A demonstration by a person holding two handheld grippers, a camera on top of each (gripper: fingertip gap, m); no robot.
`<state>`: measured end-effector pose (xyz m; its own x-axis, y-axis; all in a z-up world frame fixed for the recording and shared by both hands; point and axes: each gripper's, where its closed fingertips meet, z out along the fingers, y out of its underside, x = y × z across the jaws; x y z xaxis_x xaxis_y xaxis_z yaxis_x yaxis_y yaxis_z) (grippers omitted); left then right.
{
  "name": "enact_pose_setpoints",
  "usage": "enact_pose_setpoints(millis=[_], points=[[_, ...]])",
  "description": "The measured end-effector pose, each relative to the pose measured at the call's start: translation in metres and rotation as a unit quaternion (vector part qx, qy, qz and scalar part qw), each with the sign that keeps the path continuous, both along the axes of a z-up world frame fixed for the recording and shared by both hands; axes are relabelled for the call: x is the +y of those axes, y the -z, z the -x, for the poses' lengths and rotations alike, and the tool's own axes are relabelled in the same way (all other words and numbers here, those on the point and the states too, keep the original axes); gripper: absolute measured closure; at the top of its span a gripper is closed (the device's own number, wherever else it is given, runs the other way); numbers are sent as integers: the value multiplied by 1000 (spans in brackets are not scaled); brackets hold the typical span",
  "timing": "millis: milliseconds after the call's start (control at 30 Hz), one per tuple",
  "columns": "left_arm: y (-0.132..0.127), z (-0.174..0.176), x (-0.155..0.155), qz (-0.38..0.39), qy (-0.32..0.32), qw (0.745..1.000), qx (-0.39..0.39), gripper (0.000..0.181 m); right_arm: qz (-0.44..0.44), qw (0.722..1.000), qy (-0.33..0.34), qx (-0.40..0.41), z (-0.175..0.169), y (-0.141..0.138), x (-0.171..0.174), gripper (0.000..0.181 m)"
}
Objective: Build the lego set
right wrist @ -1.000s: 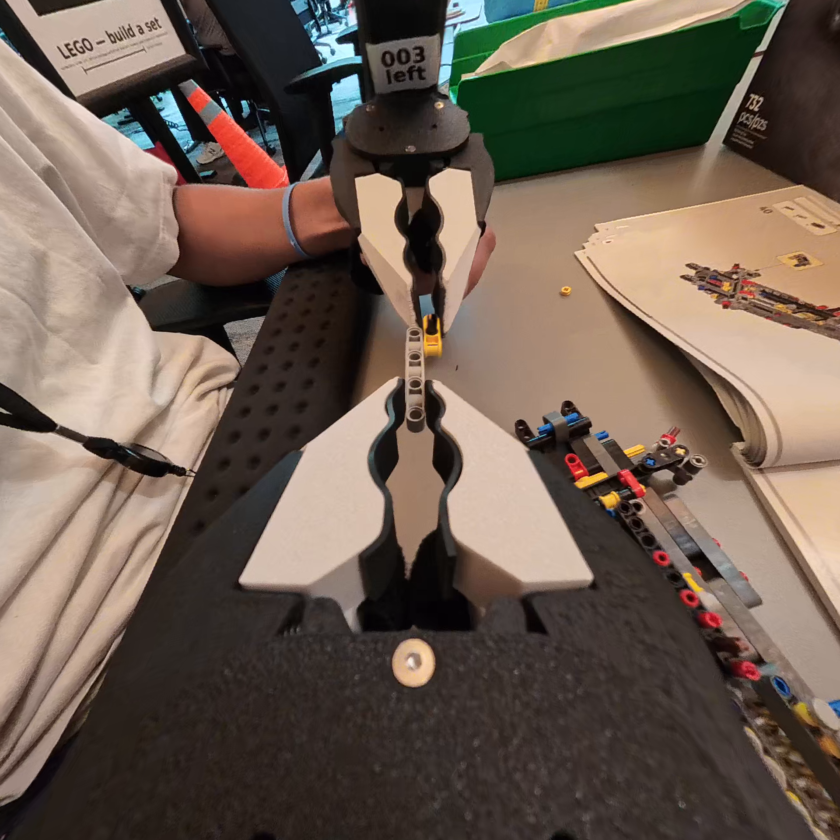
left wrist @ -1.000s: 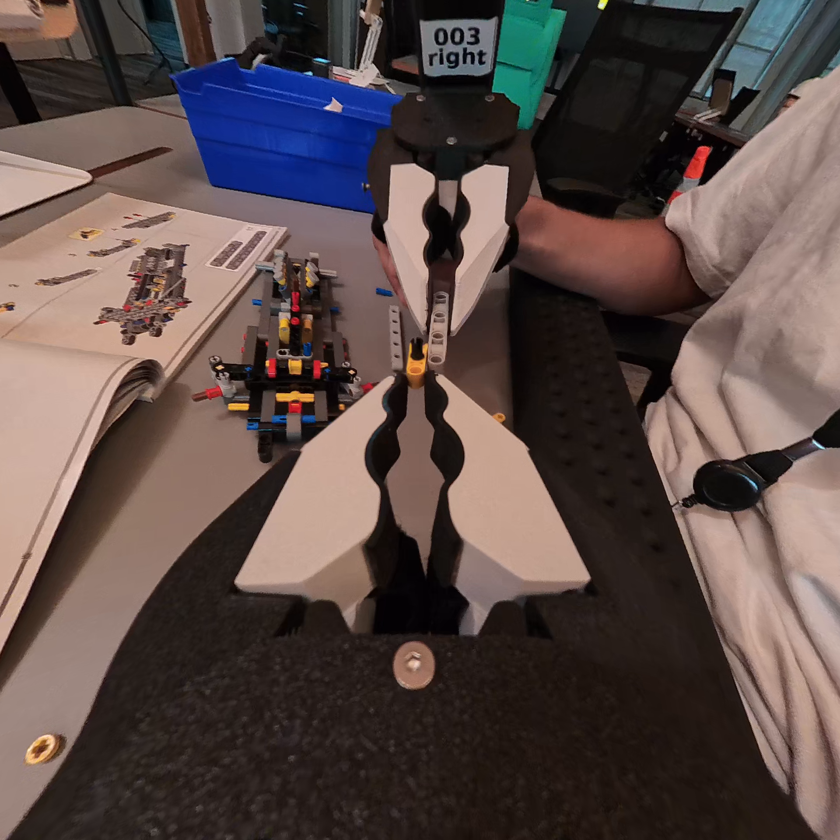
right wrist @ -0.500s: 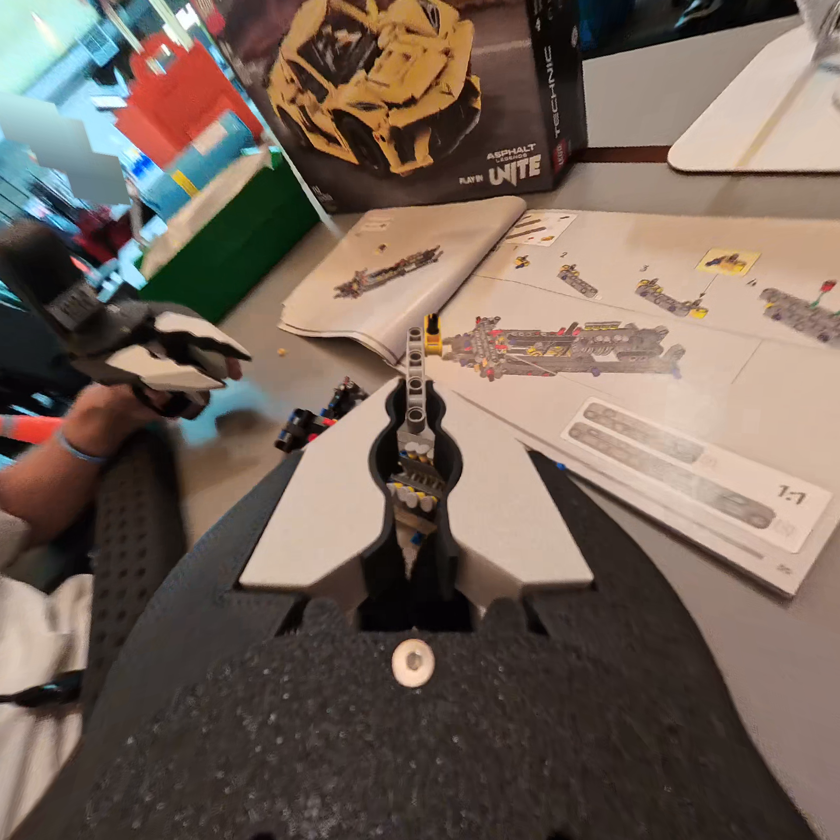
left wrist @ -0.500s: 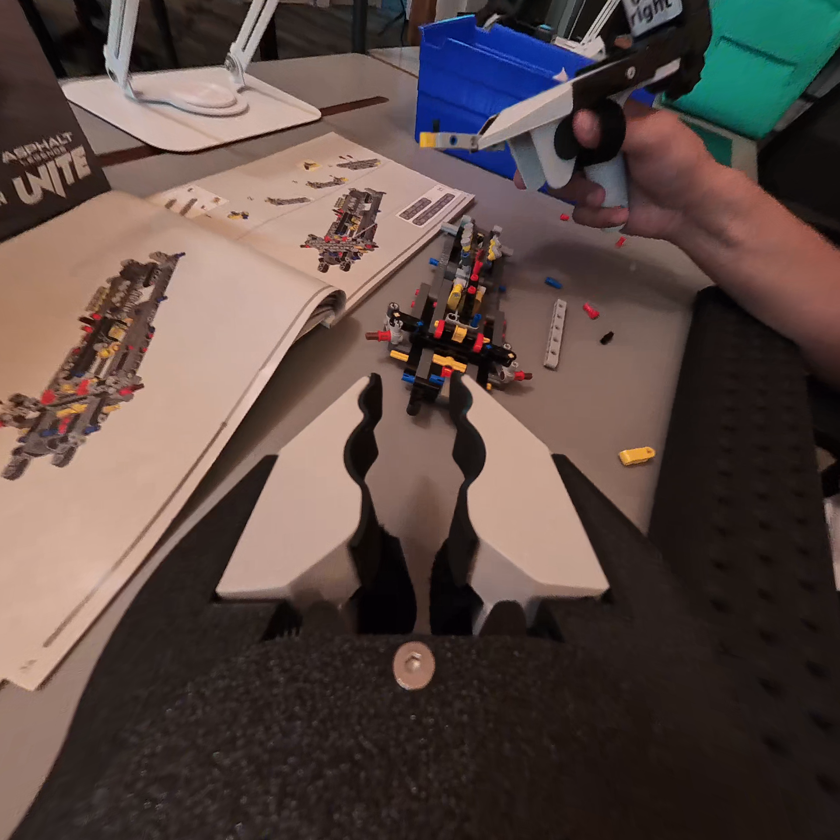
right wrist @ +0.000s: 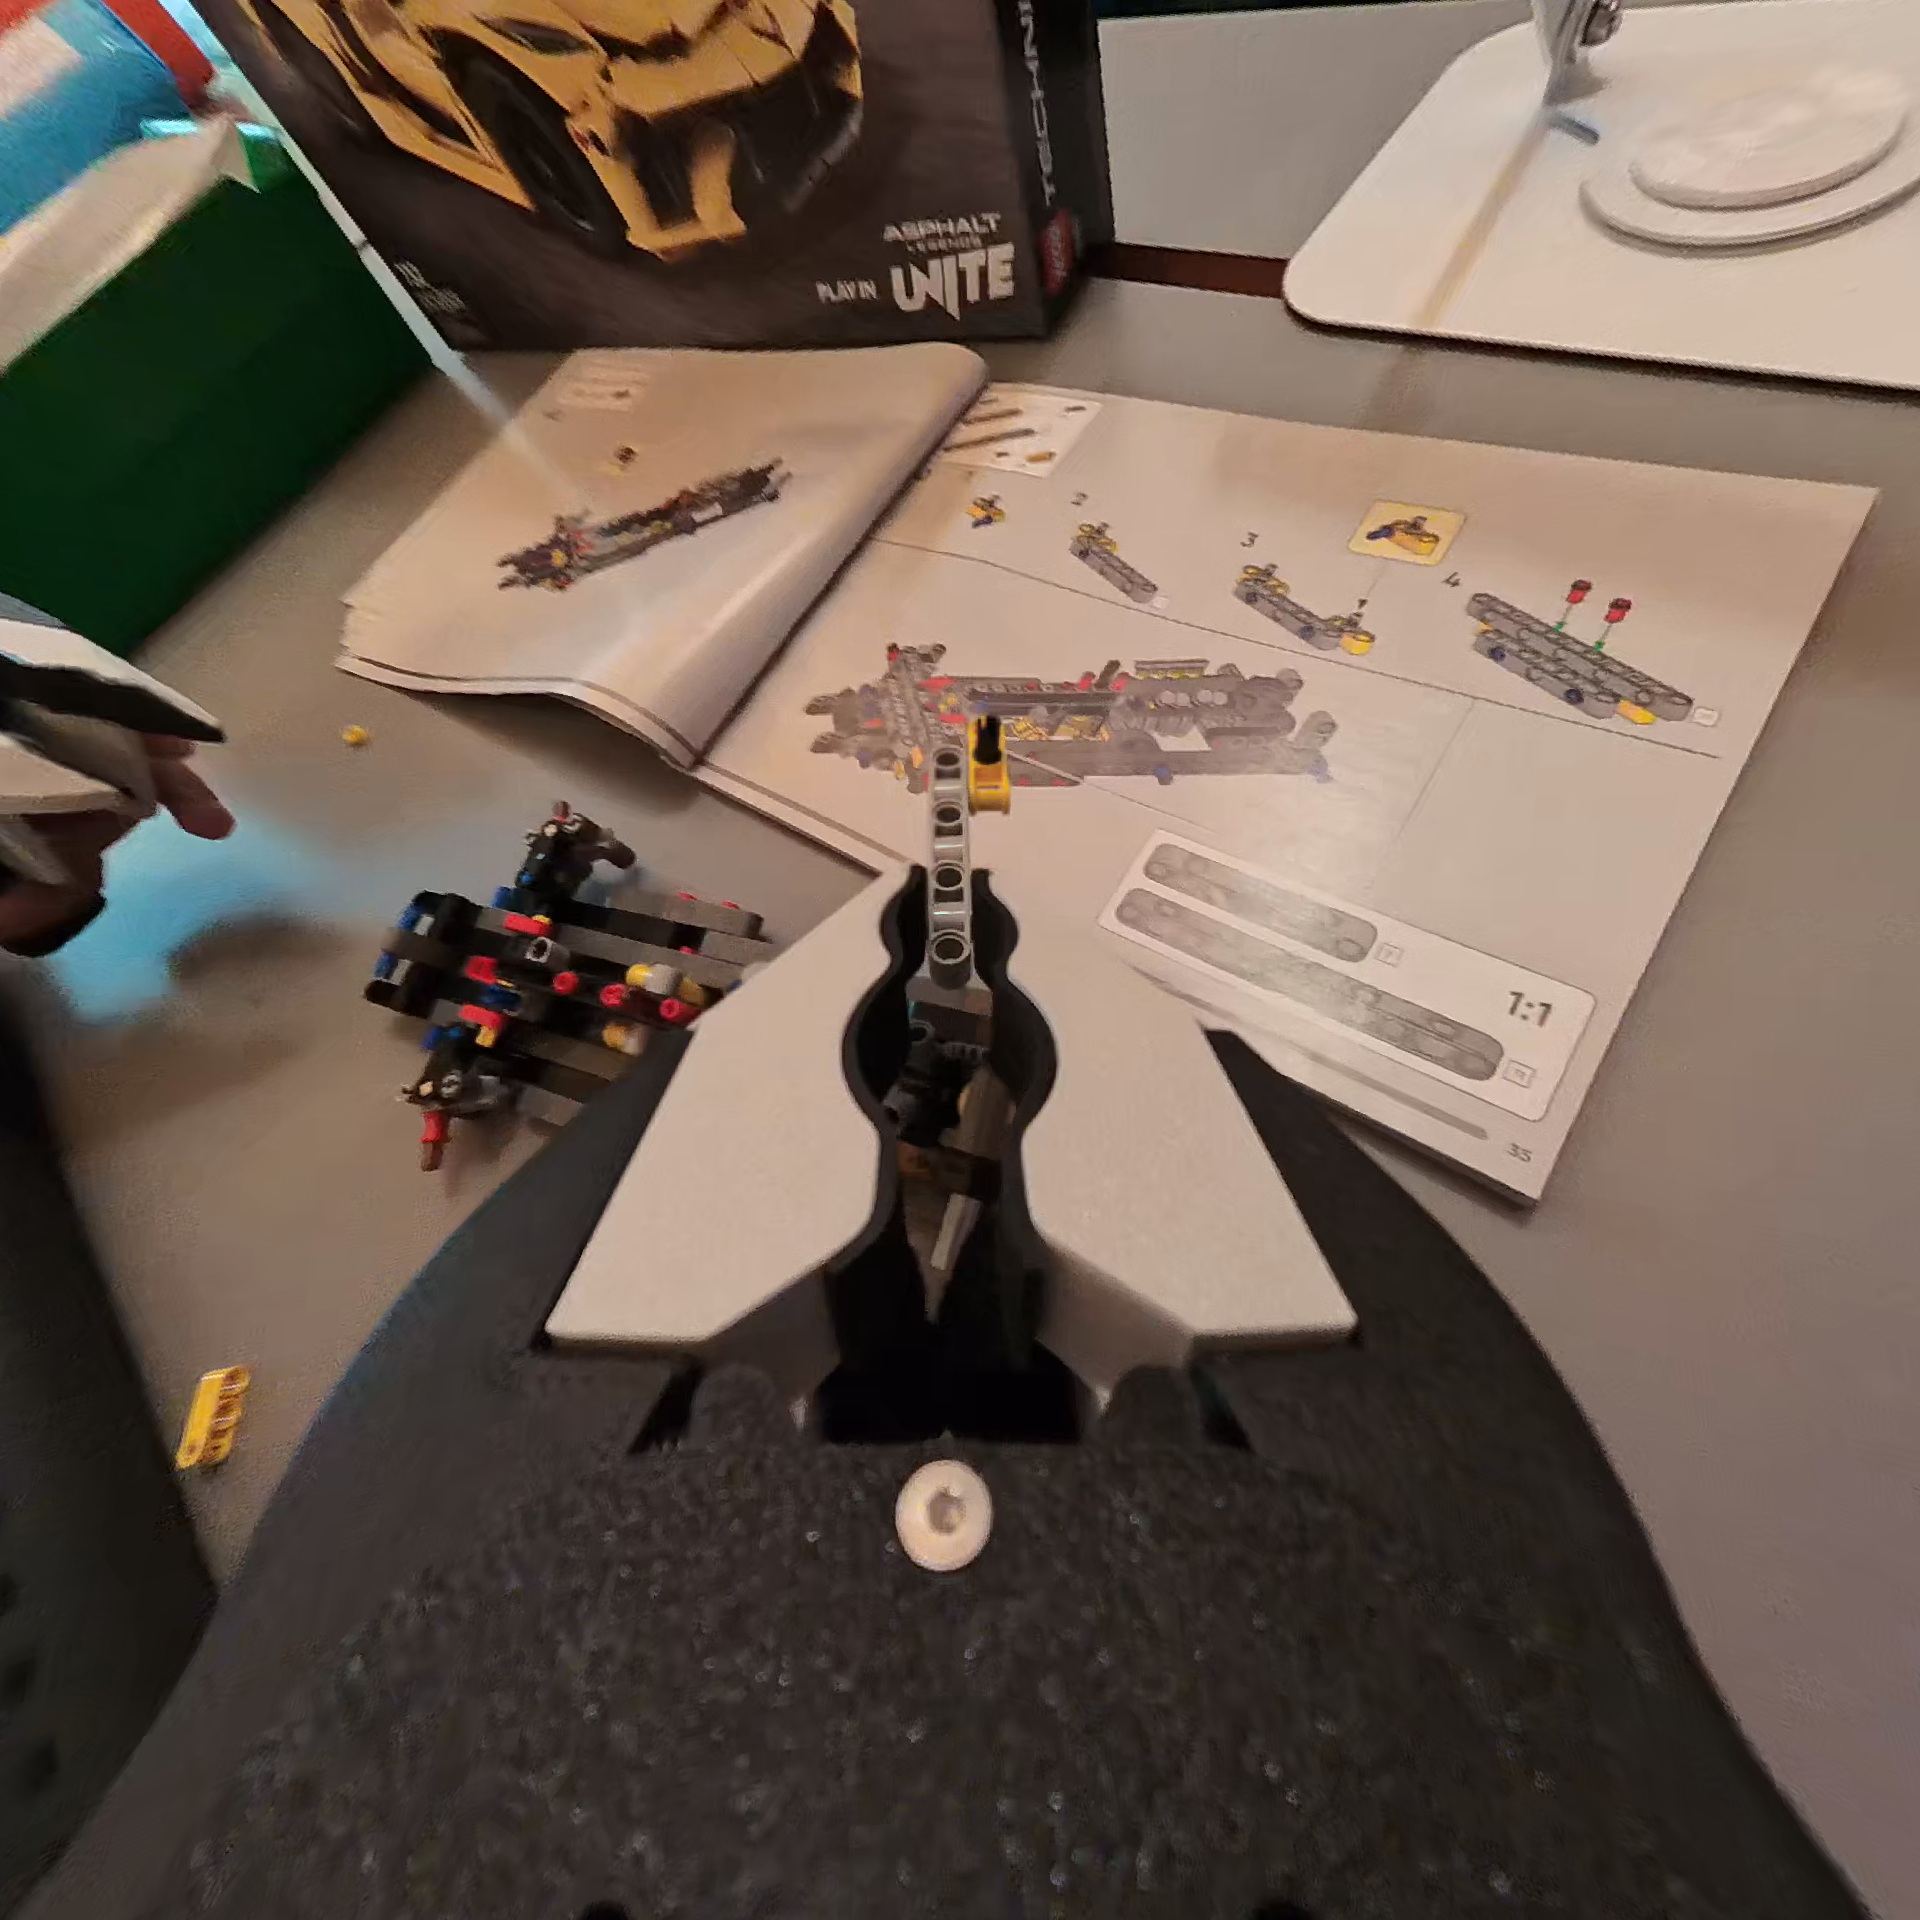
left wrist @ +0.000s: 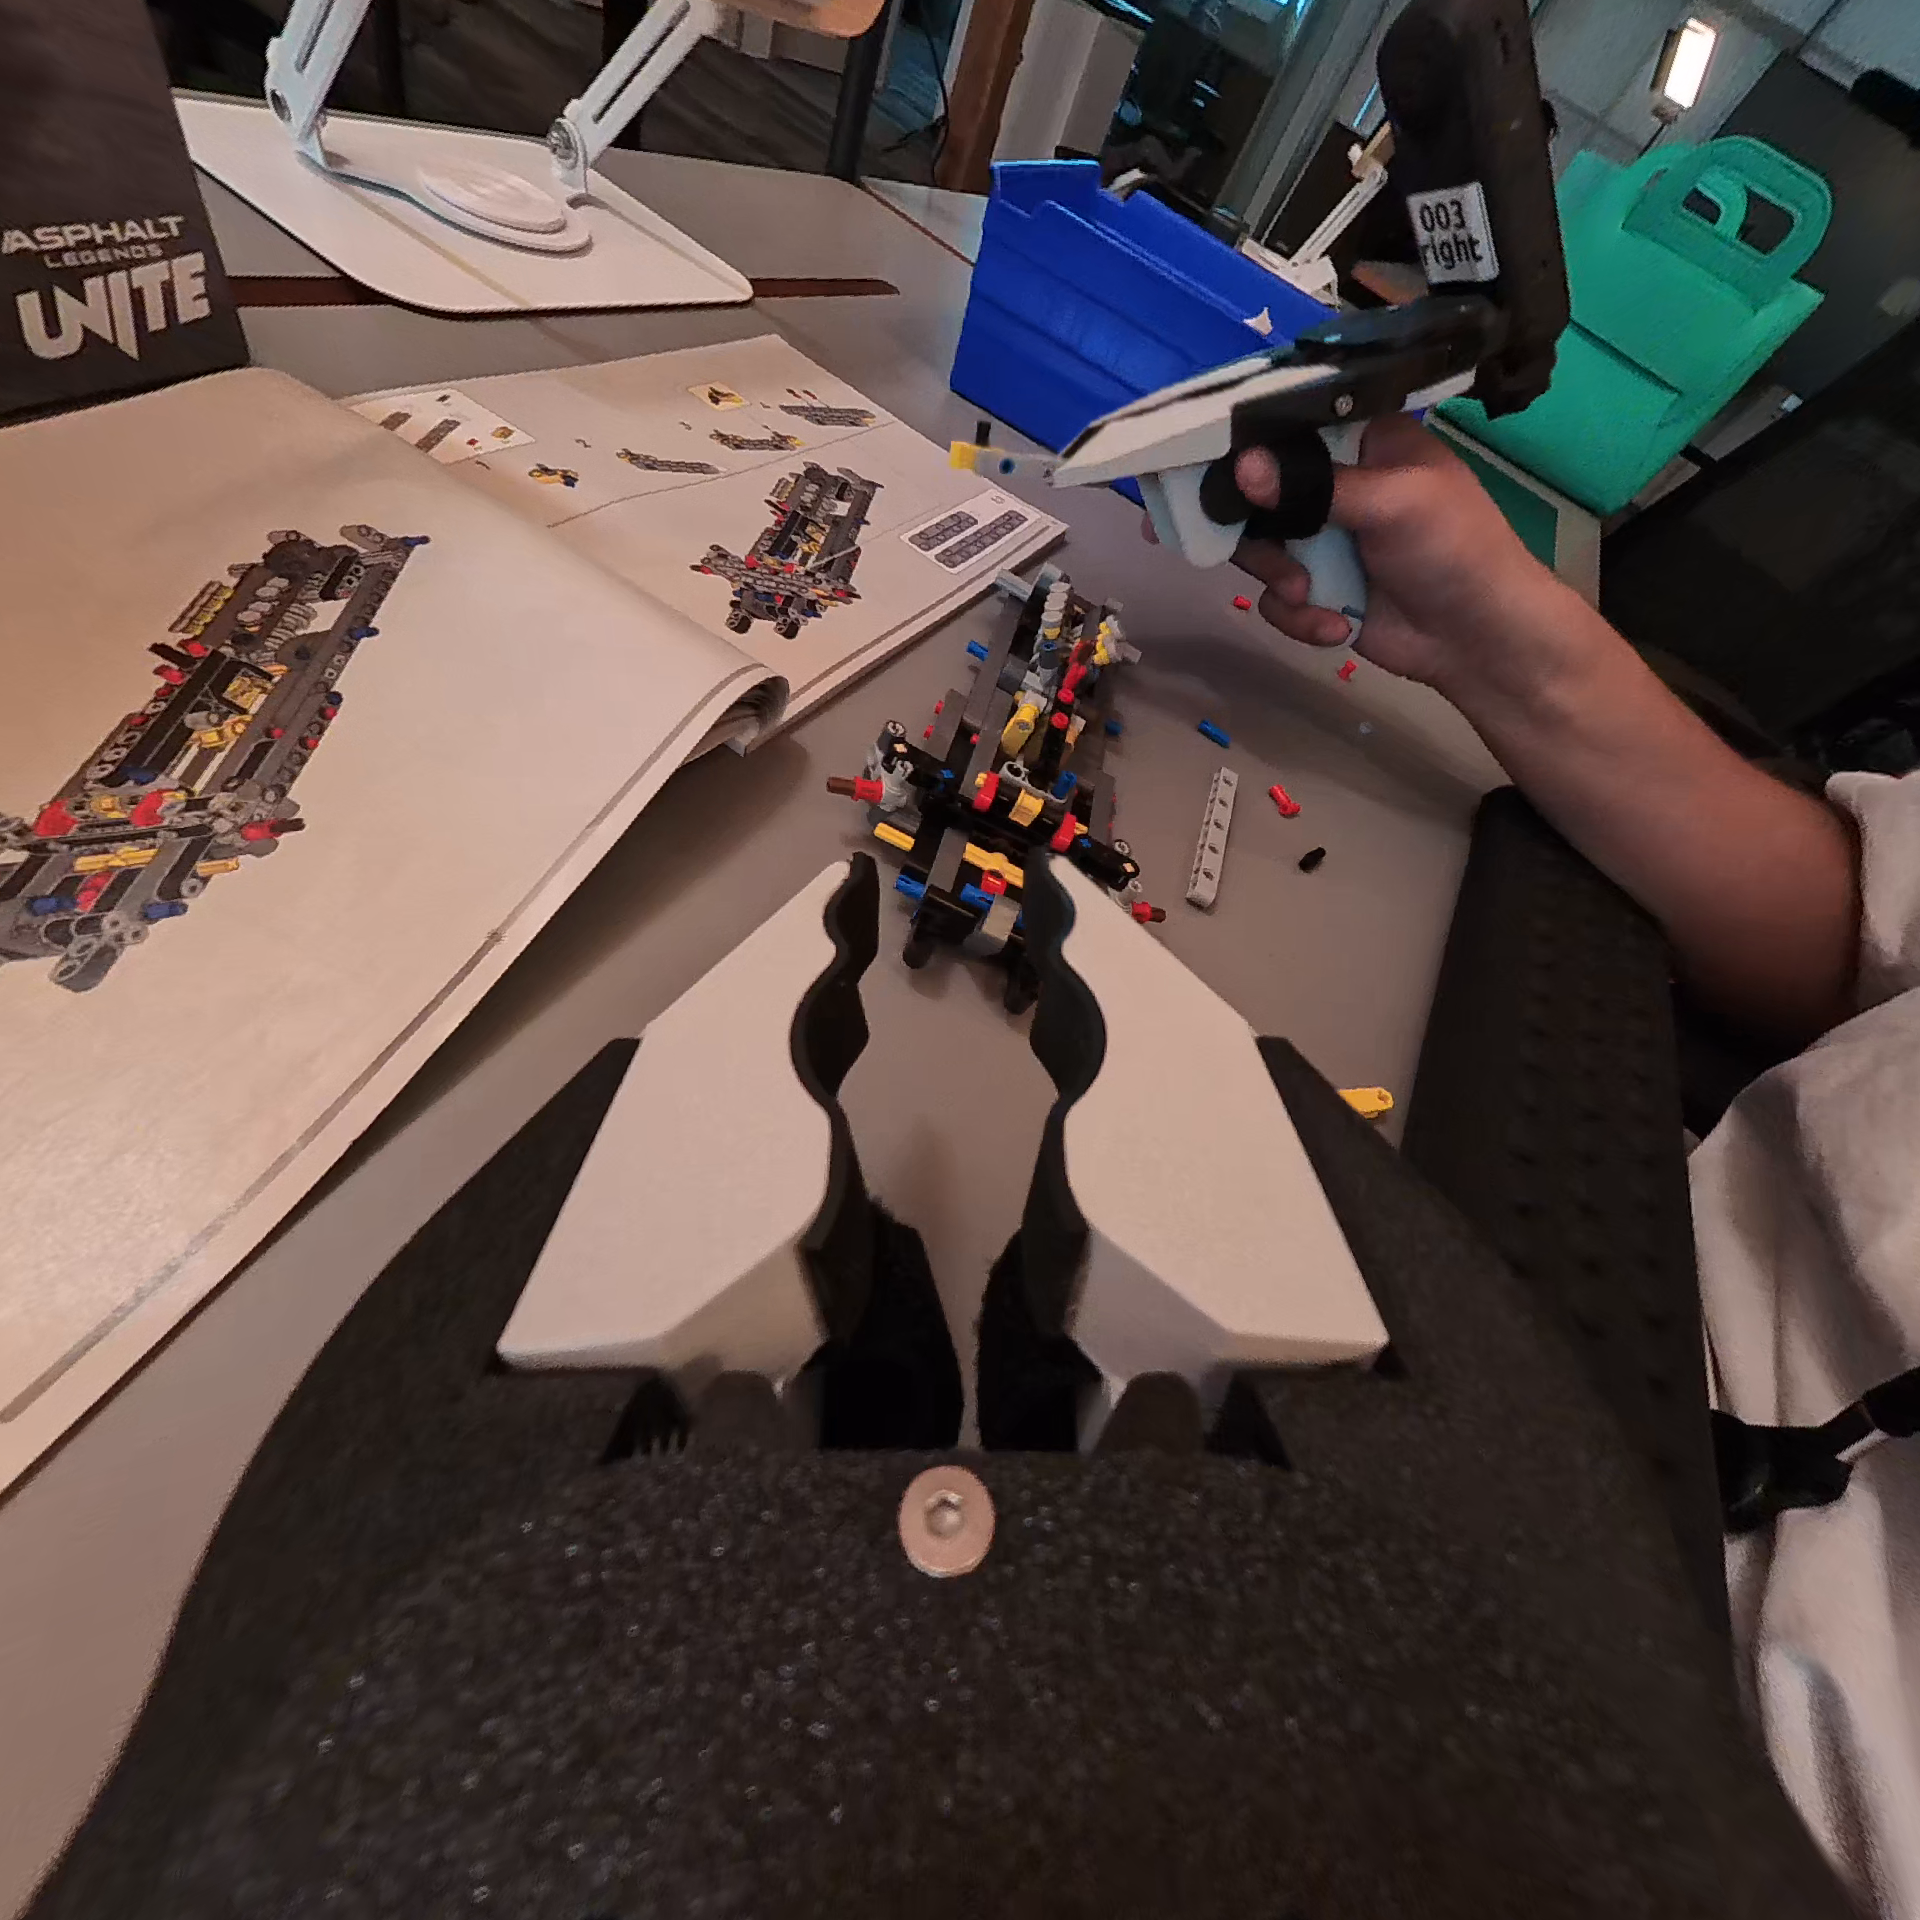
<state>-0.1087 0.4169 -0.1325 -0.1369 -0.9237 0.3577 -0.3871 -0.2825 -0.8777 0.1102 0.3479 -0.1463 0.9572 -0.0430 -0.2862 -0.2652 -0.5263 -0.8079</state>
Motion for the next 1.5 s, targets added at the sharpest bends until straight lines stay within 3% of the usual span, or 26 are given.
enact_pose_setpoints(millis=[233, 367, 667, 767, 867, 933, 1100, 1367, 1500], points=[[2, 0, 4, 19, -13, 1000, 5, 155, 37, 997, 40, -57, -19, 12, -5, 174], [0, -1, 3, 25, -6, 1000, -3, 164, 36, 997, 38, -51, -19, 14, -5, 175], [2, -2, 3, -6, -2, 1000, -10, 164, -1, 999, 12, -51, -8, 2, 1, 174], [1, -2, -1, -34, 8, 999, -17, 163, -50, 995, -50, -65, 25, -19, 8, 174], [4, 0, -15, -50, 43, 998, -4, 155, -80, 977, -180, -80, 94, -32, 9, 175], [6, 1, -28, -72, 73, 995, 2, 150, -71, 961, -252, -84, 140, -27, 6, 175], [11, 12, -48, -153, 131, 979, -8, 144, -3, 952, -295, -82, 198, 5, 8, 174], [2, 25, 9, -146, 39, 988, -20, 157, 67, 927, -346, -126, 254, 45, 14, 174], [12, 27, 39, -138, -12, 990, 5, 158, 89, 927, -349, -106, 266, 57, 11, 174]])
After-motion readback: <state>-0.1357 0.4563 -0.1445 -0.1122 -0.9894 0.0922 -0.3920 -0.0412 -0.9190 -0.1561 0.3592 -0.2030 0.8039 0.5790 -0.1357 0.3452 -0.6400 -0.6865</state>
